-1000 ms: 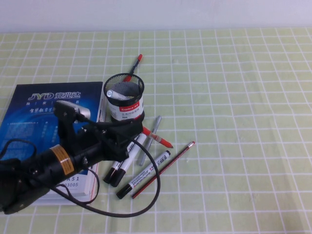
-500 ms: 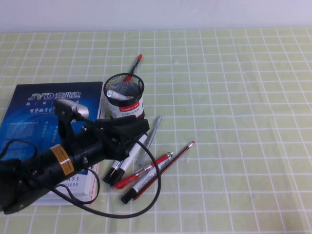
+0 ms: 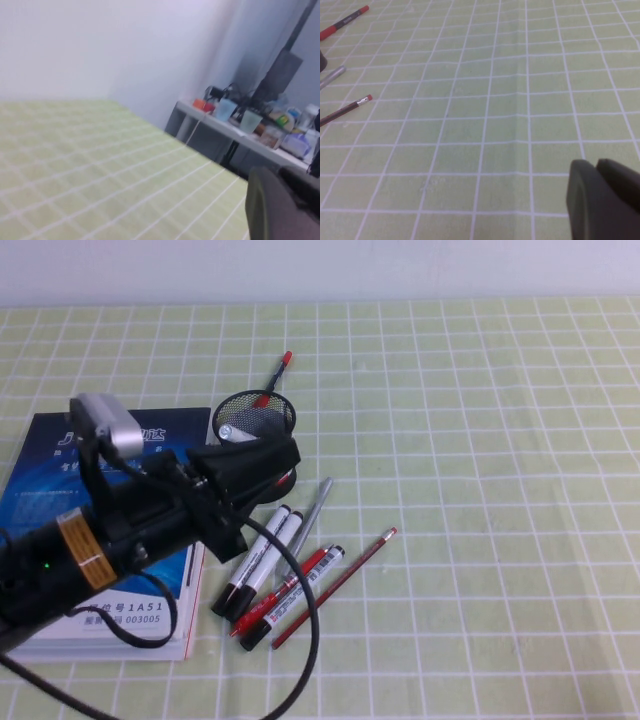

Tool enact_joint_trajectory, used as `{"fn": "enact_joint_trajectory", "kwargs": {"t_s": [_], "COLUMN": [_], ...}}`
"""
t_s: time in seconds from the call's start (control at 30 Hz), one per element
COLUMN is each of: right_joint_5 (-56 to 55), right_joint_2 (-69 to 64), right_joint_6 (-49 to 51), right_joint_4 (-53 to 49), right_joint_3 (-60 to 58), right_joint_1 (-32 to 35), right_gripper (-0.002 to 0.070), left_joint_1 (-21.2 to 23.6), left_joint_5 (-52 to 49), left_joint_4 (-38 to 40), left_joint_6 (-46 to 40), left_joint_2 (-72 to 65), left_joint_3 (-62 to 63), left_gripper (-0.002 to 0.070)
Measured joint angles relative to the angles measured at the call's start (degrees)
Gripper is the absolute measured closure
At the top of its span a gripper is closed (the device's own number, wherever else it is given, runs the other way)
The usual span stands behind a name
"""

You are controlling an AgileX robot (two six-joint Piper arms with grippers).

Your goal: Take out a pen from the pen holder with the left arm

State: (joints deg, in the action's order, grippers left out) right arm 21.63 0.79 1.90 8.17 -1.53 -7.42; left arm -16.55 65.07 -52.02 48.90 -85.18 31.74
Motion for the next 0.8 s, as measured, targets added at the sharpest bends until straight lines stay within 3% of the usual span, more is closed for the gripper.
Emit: {"fn": "enact_joint_trajectory", "kwargs": {"t_s": [0.23, 0.63, 0.8], "right_joint_5": [0.0, 0.0, 0.0], "right_joint_2": [0.0, 0.0, 0.0], "right_joint_6": [0.0, 0.0, 0.0], "right_joint_4": [0.0, 0.0, 0.0], "right_joint_3": [0.0, 0.0, 0.0], "right_joint_1": [0.0, 0.0, 0.0], "right_gripper": [0.0691, 0.0691, 0.0691], "left_joint_1": [0.0, 0.0, 0.0], "left_joint_5": [0.5, -0.1, -21.6], "left_joint_4": [0.0, 8.5, 18.6], "left_joint_6": [0.6, 3.1, 3.0], "left_joint_2": [10.2, 12.0, 20.2], "left_joint_3": [0.0, -0.1, -0.3], "left_gripper": [0.0675, 0.0675, 0.0675]}}
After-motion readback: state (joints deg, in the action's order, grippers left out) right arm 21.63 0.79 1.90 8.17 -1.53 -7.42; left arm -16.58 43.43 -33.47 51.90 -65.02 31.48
